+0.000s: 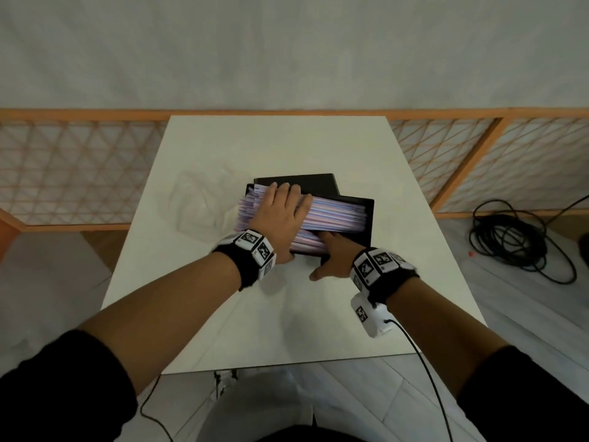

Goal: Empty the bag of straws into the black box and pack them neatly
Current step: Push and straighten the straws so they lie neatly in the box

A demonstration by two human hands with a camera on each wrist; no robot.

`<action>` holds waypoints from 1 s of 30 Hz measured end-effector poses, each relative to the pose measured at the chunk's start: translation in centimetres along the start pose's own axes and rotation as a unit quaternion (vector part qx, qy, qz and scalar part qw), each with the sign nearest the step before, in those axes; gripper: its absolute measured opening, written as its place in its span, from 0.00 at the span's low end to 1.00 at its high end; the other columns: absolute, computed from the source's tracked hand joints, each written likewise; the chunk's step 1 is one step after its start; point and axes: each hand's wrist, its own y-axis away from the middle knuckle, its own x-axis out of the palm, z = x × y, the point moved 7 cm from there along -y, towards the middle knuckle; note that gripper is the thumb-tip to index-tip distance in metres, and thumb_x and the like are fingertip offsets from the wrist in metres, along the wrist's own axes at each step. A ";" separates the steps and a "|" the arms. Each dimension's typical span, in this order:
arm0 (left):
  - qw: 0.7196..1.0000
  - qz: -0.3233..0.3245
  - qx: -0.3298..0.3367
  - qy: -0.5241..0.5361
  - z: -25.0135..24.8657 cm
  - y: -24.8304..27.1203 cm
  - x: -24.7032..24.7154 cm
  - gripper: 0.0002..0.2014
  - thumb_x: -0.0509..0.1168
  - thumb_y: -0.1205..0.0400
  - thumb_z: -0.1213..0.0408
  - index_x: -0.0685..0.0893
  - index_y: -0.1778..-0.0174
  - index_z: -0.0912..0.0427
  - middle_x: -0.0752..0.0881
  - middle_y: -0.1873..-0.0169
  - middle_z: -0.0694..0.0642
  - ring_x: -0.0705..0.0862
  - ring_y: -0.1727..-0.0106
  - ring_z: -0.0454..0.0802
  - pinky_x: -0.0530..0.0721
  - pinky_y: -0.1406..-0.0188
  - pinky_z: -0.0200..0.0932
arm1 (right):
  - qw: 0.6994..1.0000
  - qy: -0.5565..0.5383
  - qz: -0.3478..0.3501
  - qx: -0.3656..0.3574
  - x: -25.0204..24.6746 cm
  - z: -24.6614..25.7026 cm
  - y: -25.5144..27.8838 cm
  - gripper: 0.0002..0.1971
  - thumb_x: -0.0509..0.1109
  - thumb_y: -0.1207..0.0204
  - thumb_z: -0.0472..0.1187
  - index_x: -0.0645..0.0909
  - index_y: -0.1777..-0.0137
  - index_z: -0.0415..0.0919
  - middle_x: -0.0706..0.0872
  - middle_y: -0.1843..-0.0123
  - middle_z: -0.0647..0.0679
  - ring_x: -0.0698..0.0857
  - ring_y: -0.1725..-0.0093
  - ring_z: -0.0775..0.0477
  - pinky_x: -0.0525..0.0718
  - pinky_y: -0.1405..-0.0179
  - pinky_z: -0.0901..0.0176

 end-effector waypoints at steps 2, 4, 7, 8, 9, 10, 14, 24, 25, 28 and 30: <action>1.000 -0.006 0.006 0.002 0.0 0.0 0.0 0.57 0.70 0.31 0.38 0.43 0.18 0.64 0.53 0.20 0.69 0.55 0.20 0.68 0.47 0.21 0.64 | 1.000 -0.021 0.002 0.000 0.0 -0.3 0.2 0.53 0.80 0.39 0.57 0.53 0.19 0.44 0.68 0.21 0.43 0.70 0.24 0.41 0.71 0.25 0.50; 1.000 -0.005 0.006 -0.002 -0.1 0.3 0.2 0.57 0.69 0.30 0.37 0.43 0.18 0.64 0.53 0.20 0.69 0.55 0.20 0.68 0.48 0.21 0.64 | 1.000 -0.011 -0.004 0.008 0.2 -0.3 0.2 0.55 0.79 0.41 0.61 0.54 0.19 0.45 0.69 0.22 0.44 0.71 0.25 0.41 0.71 0.25 0.49; 1.000 -0.003 0.009 -0.010 -0.1 0.5 0.4 0.57 0.69 0.30 0.39 0.42 0.19 0.64 0.53 0.20 0.69 0.55 0.20 0.69 0.48 0.21 0.64 | 0.999 0.015 -0.032 0.016 0.3 0.4 0.1 0.53 0.78 0.40 0.62 0.56 0.19 0.46 0.68 0.22 0.44 0.67 0.23 0.41 0.67 0.23 0.49; 1.000 -0.006 0.011 -0.010 0.0 0.5 0.5 0.56 0.69 0.30 0.40 0.42 0.19 0.64 0.53 0.20 0.69 0.55 0.20 0.69 0.48 0.21 0.64 | 0.999 0.008 -0.040 0.018 0.2 0.7 0.0 0.51 0.78 0.39 0.61 0.58 0.20 0.46 0.69 0.22 0.44 0.67 0.23 0.41 0.66 0.23 0.50; 1.000 -0.008 0.014 -0.008 0.1 0.5 0.4 0.56 0.70 0.30 0.42 0.42 0.19 0.64 0.53 0.21 0.69 0.55 0.20 0.69 0.48 0.21 0.64 | 0.999 -0.005 -0.047 0.022 0.1 0.9 -0.2 0.49 0.78 0.39 0.60 0.60 0.21 0.46 0.70 0.22 0.44 0.68 0.24 0.41 0.67 0.23 0.50; 1.000 -0.011 0.016 -0.006 0.2 0.6 0.4 0.55 0.70 0.30 0.43 0.43 0.19 0.64 0.53 0.21 0.69 0.55 0.20 0.69 0.49 0.21 0.65 | 0.998 -0.016 -0.051 0.026 0.0 1.1 -0.3 0.48 0.79 0.40 0.60 0.62 0.21 0.47 0.71 0.23 0.44 0.70 0.25 0.40 0.68 0.23 0.49; 1.000 -0.009 0.022 -0.009 0.1 1.0 0.5 0.56 0.71 0.31 0.44 0.43 0.19 0.65 0.54 0.21 0.69 0.55 0.20 0.69 0.50 0.21 0.65 | 0.998 -0.014 -0.041 0.038 0.4 1.5 -0.1 0.48 0.79 0.40 0.59 0.63 0.22 0.47 0.70 0.23 0.43 0.68 0.24 0.39 0.67 0.23 0.47; 0.999 -0.003 0.035 -0.014 0.6 1.2 0.2 0.55 0.74 0.33 0.48 0.47 0.19 0.63 0.56 0.22 0.68 0.58 0.21 0.67 0.53 0.22 0.63 | 0.998 -0.056 -0.004 0.019 -0.5 2.2 0.9 0.41 0.79 0.36 0.55 0.67 0.25 0.44 0.81 0.36 0.44 0.79 0.41 0.44 0.76 0.36 0.54; 0.999 0.001 0.038 -0.016 0.6 1.0 0.1 0.56 0.75 0.33 0.47 0.47 0.19 0.63 0.57 0.23 0.68 0.59 0.22 0.67 0.54 0.22 0.63 | 0.998 -0.065 -0.003 0.025 -0.5 2.2 0.8 0.40 0.79 0.36 0.55 0.68 0.26 0.44 0.82 0.39 0.44 0.79 0.43 0.44 0.77 0.39 0.55; 0.999 -0.001 0.045 -0.026 0.8 0.6 -0.2 0.56 0.77 0.36 0.51 0.50 0.20 0.62 0.60 0.24 0.67 0.62 0.24 0.66 0.57 0.22 0.62 | 0.996 -0.078 -0.001 0.042 -0.8 2.5 0.7 0.42 0.80 0.37 0.54 0.67 0.25 0.43 0.78 0.30 0.44 0.77 0.32 0.42 0.74 0.32 0.55; 0.998 0.000 0.050 -0.029 1.0 0.4 -0.3 0.55 0.77 0.37 0.53 0.51 0.20 0.62 0.61 0.24 0.67 0.64 0.25 0.65 0.59 0.23 0.61 | 0.996 -0.078 -0.005 0.042 -0.9 2.6 0.7 0.41 0.79 0.35 0.53 0.68 0.24 0.41 0.76 0.28 0.44 0.75 0.29 0.43 0.72 0.33 0.57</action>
